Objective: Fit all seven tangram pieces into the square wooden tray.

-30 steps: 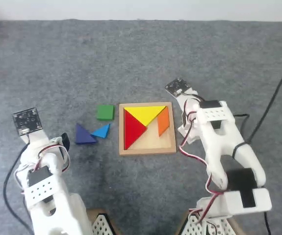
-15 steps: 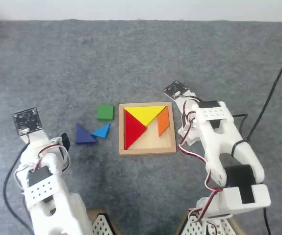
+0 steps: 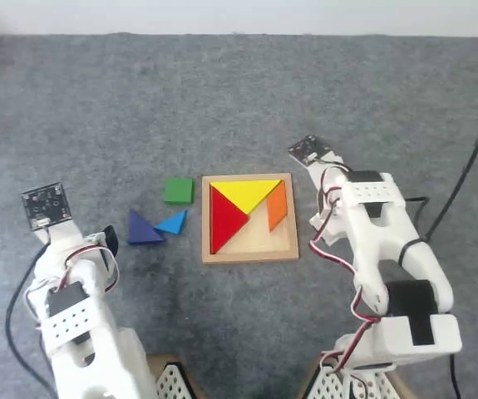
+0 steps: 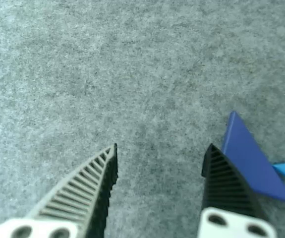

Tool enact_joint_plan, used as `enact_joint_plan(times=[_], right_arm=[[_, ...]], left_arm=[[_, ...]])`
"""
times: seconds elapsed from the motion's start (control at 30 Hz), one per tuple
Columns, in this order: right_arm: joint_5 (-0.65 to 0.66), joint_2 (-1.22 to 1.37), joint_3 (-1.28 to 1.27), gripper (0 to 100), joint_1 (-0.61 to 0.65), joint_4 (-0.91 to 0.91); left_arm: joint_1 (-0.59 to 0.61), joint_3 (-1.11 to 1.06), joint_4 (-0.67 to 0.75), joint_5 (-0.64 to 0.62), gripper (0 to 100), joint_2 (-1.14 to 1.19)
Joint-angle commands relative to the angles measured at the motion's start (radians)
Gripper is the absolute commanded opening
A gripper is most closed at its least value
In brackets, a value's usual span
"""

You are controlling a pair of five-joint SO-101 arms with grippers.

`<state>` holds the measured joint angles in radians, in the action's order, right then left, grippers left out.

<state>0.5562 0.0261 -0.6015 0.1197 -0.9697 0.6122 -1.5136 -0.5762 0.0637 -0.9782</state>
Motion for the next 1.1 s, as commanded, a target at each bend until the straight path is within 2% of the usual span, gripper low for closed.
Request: enact_joint_plan(times=[0.0, 0.33, 0.5, 0.73, 0.93, 1.07], right_arm=[[0.011, -0.008, 0.031, 23.1, -0.010, 0.015], [0.002, 0.070, 0.061, 23.0, -0.005, 0.025], [-0.043, 0.105, 0.117, 22.8, -0.002, 0.025], [-0.048, 0.107, 0.118, 10.1, -0.001, 0.024], [-0.095, 0.096, 0.123, 9.1, -0.001, 0.012], [-0.161, 0.096, 0.187, 9.1, 0.015, -0.073]], left_arm=[[-0.005, 0.008, 0.023, 0.011, 27, -0.008], [-0.005, 0.008, 0.023, 0.011, 27, -0.008], [-0.005, 0.008, 0.023, 0.011, 27, -0.008], [-0.005, 0.008, 0.023, 0.011, 27, -0.008], [-0.005, 0.008, 0.023, 0.011, 27, -0.008], [-0.005, 0.008, 0.023, 0.011, 27, -0.008]])
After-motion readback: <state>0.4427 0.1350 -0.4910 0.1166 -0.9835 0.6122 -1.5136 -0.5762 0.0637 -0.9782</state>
